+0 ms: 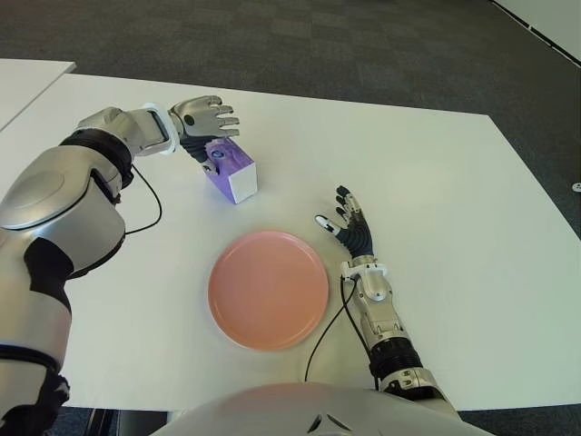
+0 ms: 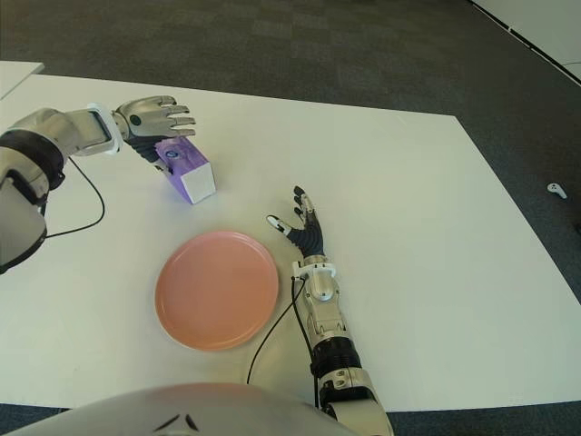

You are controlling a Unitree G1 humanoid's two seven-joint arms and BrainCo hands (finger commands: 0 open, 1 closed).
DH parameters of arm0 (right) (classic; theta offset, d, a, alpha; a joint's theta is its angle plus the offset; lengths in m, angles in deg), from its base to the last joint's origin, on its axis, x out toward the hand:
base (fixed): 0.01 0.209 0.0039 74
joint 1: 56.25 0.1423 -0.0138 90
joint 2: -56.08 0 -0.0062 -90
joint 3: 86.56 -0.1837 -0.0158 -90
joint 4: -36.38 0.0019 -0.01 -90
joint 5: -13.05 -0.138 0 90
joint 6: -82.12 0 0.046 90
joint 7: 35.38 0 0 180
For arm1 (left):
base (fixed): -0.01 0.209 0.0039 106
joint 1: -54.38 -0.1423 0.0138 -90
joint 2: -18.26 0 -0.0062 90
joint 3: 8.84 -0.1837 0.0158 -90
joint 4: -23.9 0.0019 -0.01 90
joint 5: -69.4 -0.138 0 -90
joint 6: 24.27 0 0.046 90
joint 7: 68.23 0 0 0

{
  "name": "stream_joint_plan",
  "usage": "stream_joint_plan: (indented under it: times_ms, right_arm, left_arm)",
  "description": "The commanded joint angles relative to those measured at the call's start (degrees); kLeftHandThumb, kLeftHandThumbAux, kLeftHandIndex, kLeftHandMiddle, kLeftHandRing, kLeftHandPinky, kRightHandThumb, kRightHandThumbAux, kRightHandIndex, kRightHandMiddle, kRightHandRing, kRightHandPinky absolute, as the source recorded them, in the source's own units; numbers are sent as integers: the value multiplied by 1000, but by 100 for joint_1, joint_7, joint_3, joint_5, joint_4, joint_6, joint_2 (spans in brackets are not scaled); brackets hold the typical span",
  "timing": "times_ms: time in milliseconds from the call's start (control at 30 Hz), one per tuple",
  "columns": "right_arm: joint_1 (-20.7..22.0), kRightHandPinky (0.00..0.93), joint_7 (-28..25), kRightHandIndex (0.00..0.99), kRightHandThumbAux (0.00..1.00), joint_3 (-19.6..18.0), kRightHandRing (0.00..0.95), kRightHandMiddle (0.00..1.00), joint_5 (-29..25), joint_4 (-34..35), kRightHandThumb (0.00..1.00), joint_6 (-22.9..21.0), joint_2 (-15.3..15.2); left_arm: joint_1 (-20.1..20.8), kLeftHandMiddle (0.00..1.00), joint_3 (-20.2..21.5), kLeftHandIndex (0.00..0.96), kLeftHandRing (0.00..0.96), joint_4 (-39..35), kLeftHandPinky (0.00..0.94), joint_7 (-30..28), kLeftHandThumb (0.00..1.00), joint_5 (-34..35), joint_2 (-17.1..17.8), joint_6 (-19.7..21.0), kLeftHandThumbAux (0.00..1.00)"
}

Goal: Put the tissue paper into the plate.

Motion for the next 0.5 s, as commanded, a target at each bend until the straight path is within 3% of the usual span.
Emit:
stream_joint_plan:
  times_ms: [33,500]
  right_arm:
    - [-627,0,23,0,668,14,0,0,1,-654,129,-479,72]
    - [-595,0,22,0,673,32,0,0,40,-775,122,-409,33]
  left_arm:
    - [-147,0,-66,0,0,29,0,158,507,-67,-84,6,152]
    - [-134,0,-65,0,0,7,0,465,475,-59,-130,225,152]
